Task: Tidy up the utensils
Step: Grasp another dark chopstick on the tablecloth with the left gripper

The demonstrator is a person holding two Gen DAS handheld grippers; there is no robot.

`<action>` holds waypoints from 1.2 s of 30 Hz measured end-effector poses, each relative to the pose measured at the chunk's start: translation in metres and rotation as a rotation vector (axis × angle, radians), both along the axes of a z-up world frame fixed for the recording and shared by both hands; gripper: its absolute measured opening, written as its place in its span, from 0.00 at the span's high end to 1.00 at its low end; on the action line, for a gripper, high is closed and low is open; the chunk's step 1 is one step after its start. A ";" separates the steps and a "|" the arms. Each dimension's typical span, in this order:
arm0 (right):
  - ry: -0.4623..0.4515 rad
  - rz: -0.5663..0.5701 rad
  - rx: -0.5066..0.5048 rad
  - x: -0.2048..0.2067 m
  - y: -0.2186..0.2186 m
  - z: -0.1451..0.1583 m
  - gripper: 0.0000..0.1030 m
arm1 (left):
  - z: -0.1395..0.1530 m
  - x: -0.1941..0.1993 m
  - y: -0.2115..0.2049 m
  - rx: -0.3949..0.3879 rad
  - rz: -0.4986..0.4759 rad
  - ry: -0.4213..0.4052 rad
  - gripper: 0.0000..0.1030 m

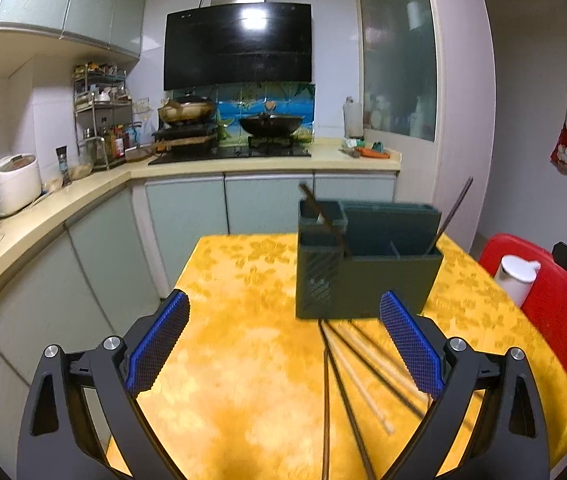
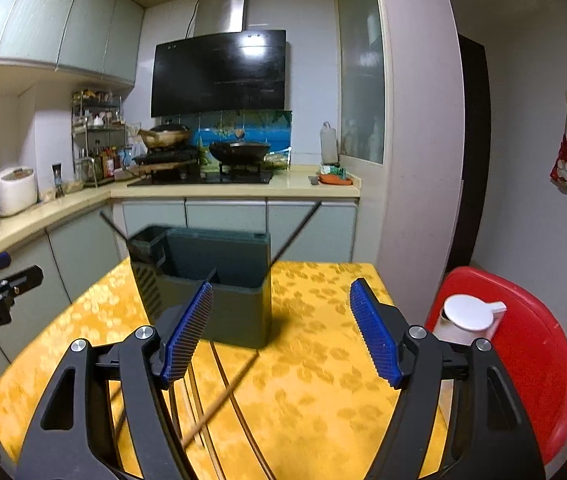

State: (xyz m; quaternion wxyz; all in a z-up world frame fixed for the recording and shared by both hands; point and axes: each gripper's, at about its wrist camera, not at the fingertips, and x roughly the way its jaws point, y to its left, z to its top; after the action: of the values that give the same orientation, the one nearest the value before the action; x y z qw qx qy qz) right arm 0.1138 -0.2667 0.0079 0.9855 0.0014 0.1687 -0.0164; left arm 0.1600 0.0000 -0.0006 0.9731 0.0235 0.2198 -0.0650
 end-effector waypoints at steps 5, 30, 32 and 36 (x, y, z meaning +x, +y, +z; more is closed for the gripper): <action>0.043 0.003 0.007 -0.019 0.000 -0.021 0.33 | -0.021 -0.017 0.010 -0.010 0.014 0.041 0.10; 0.167 0.066 0.026 -0.056 0.029 -0.082 0.33 | -0.104 -0.083 0.014 0.008 -0.027 0.165 0.10; 0.166 0.065 0.029 -0.058 0.030 -0.082 0.33 | -0.111 -0.085 0.009 0.023 -0.039 0.171 0.10; 0.170 0.064 0.023 -0.060 0.032 -0.084 0.33 | -0.129 -0.088 0.002 0.031 -0.063 0.212 0.22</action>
State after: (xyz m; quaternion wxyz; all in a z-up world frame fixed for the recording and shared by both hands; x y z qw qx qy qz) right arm 0.0540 -0.2345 -0.0761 0.9676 0.0059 0.2517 0.0168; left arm 0.0719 0.0016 -0.1294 0.9413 0.0382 0.3218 -0.0944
